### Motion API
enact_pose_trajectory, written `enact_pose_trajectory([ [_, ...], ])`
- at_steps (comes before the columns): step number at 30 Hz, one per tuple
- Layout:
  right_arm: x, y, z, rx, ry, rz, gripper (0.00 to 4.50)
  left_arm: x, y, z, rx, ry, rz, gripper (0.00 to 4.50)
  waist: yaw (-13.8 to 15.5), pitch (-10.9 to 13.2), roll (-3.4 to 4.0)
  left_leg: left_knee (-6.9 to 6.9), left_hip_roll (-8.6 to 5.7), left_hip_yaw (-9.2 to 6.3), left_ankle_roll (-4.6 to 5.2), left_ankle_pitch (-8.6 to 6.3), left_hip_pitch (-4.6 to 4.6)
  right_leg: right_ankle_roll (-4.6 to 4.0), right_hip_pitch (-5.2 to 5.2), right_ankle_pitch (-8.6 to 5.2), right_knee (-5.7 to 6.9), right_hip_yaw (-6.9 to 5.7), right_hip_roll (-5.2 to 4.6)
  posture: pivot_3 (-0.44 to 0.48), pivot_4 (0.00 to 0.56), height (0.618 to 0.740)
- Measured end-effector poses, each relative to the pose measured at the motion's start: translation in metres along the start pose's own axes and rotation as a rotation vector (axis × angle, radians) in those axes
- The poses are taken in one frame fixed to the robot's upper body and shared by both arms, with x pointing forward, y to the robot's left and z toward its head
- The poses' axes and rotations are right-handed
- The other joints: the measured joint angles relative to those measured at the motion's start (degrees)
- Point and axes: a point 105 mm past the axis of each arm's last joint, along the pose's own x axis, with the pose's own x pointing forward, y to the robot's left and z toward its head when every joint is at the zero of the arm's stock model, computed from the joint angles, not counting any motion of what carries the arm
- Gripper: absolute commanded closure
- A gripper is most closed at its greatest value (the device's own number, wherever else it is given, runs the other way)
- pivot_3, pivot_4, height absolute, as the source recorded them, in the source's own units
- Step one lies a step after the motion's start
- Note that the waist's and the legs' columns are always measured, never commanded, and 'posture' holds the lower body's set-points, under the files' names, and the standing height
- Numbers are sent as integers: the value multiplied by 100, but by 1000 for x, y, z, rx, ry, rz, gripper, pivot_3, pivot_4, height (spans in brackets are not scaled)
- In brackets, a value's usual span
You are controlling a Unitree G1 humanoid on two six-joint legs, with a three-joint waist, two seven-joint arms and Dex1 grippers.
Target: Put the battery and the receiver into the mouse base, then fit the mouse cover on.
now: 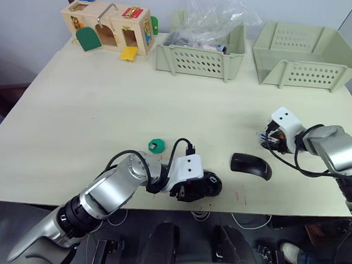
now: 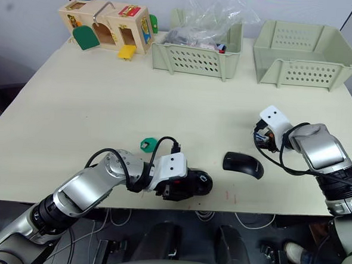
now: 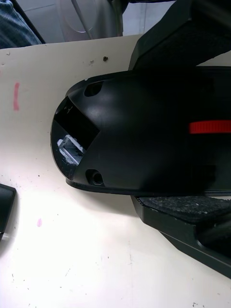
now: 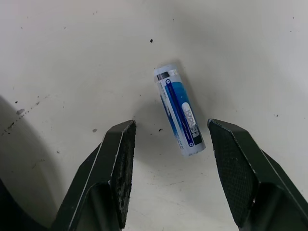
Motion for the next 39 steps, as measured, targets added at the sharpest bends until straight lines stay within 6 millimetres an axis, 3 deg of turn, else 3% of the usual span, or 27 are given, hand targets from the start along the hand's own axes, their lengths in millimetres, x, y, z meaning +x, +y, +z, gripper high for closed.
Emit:
enact_pose_trajectory([
  [5,-1,1,-2,-8,-4,-14,1994,0,0,0,0,0,0,1531,0,0,0,0,0,0,0,0,0,0,0,0,0,0,0,0,150,740],
  [16,-3,3,-20,156,-180,-34,1994,0,0,0,-1,-1,1,1531,-5,0,1,0,0,0,0,0,-1,3,0,1,0,0,0,0,150,740],
  [23,-2,1,-18,179,-304,-35,1994,0,0,0,-1,-3,1,1531,0,0,1,0,0,0,0,0,0,4,1,1,0,-1,1,0,150,740],
  [28,3,-1,-29,185,-320,-20,1994,1,-1,0,0,-6,1,1531,-4,0,1,0,0,0,0,0,1,1,1,0,0,0,1,0,150,740],
  [39,6,-5,-33,216,-395,13,1994,1,-2,-1,0,-9,0,1531,-6,0,2,0,0,1,0,0,2,1,1,0,0,1,1,0,150,740],
])
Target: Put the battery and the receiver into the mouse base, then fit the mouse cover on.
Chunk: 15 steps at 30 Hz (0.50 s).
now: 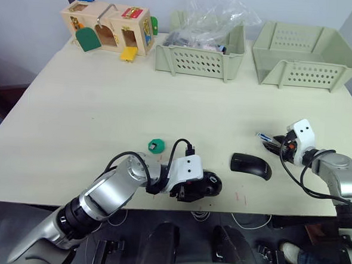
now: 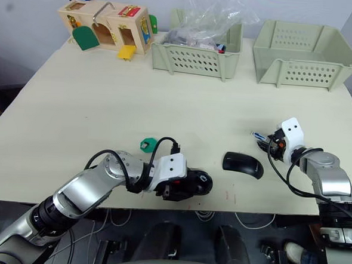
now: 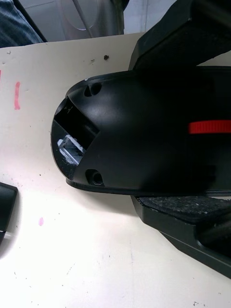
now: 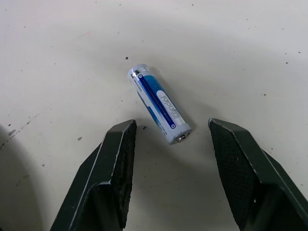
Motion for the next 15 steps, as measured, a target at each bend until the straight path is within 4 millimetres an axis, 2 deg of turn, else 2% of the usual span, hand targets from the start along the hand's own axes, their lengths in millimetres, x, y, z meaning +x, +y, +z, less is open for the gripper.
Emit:
enact_pose_trajectory([
  [14,2,4,-1,2,-32,53,1994,0,0,0,3,-1,0,1531,-3,0,0,0,0,0,0,0,1,0,0,0,0,0,0,0,150,740],
  [15,2,4,-1,2,-34,53,2261,0,0,0,2,0,1,1531,-3,0,0,0,0,0,0,0,1,0,0,0,0,0,0,0,150,740],
])
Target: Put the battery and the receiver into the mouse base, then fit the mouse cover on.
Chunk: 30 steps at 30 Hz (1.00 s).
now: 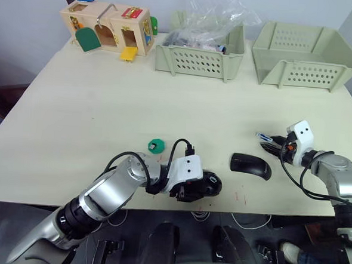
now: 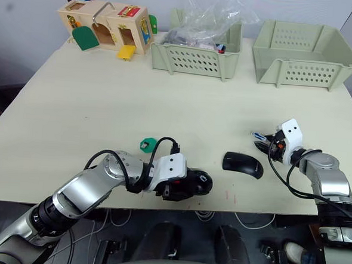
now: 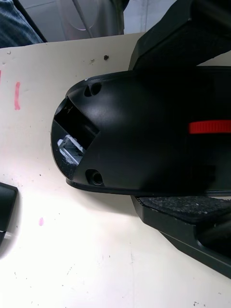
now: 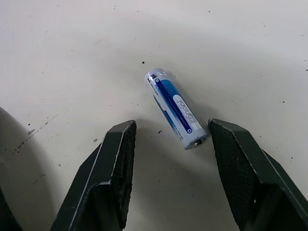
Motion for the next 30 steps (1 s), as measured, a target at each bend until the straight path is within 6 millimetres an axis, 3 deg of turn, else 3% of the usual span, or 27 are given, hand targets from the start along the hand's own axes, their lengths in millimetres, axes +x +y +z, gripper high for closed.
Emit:
enact_pose_trajectory([
  [6,1,1,0,6,-4,3,4337,0,0,0,0,0,0,1531,-1,0,0,0,0,0,0,0,0,0,0,0,0,0,0,0,150,740],
  [12,-1,4,2,1,-14,20,4396,0,0,0,-1,-1,0,1531,5,2,3,0,0,-1,0,0,-1,0,-1,0,0,0,0,0,150,740],
  [17,-24,18,18,-128,-17,68,4396,-1,1,-1,-1,-4,3,1531,-2,6,12,-1,1,0,0,0,-1,1,-1,0,0,1,0,0,150,740],
  [20,-44,25,39,-193,-29,78,4396,-1,1,-1,-2,-4,4,1531,-2,5,14,-1,2,-1,0,0,2,-3,-1,-4,1,0,1,0,150,740],
  [24,-73,51,52,-260,74,147,4396,-1,2,0,0,-8,-2,1531,7,7,17,-2,3,-5,0,0,-1,-4,-1,-4,0,-3,1,0,150,740],
  [30,-93,88,53,-309,231,265,4396,-1,3,-1,-3,-7,-9,1531,4,6,16,-1,4,-6,0,-1,0,7,-1,-12,-1,-4,0,0,150,740],
])
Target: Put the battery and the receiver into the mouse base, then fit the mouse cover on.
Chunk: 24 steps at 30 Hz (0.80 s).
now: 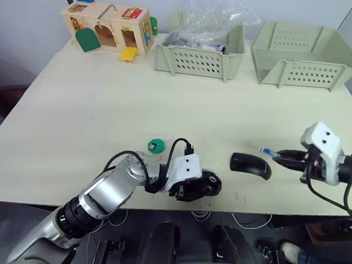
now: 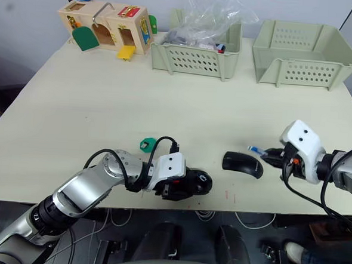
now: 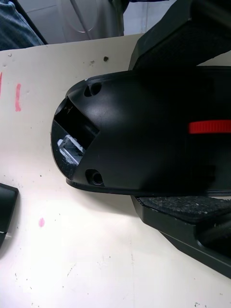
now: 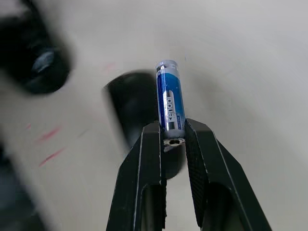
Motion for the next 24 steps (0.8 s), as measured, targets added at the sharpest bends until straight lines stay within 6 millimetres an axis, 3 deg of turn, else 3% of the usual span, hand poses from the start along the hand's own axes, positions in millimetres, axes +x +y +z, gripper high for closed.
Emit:
enact_pose_trajectory([
  [5,-12,33,20,-11,133,162,4396,0,1,0,5,-4,-8,1531,7,3,8,-1,4,-7,0,0,-3,-14,-2,7,-4,-7,-2,0,150,740],
  [10,-1,54,21,39,241,269,4396,0,0,1,11,-9,-13,1531,11,6,5,-1,1,-6,0,-1,-12,-14,-4,8,-10,-9,-8,0,150,740],
  [15,35,60,20,104,234,279,4396,0,1,0,4,-2,-10,1531,-6,-3,-7,0,1,-3,1,0,-11,-14,-5,9,-8,-6,-7,0,150,740],
  [22,70,68,25,194,215,259,4396,0,0,0,0,1,-9,1531,-9,-7,-13,-1,3,-4,1,0,-10,-16,-4,10,-5,-5,-5,0,150,740],
  [24,71,69,23,233,231,246,4396,0,0,0,1,0,-10,1531,-11,-6,-13,-1,3,-2,1,0,-12,-16,-5,10,-6,-5,-8,0,150,740],
])
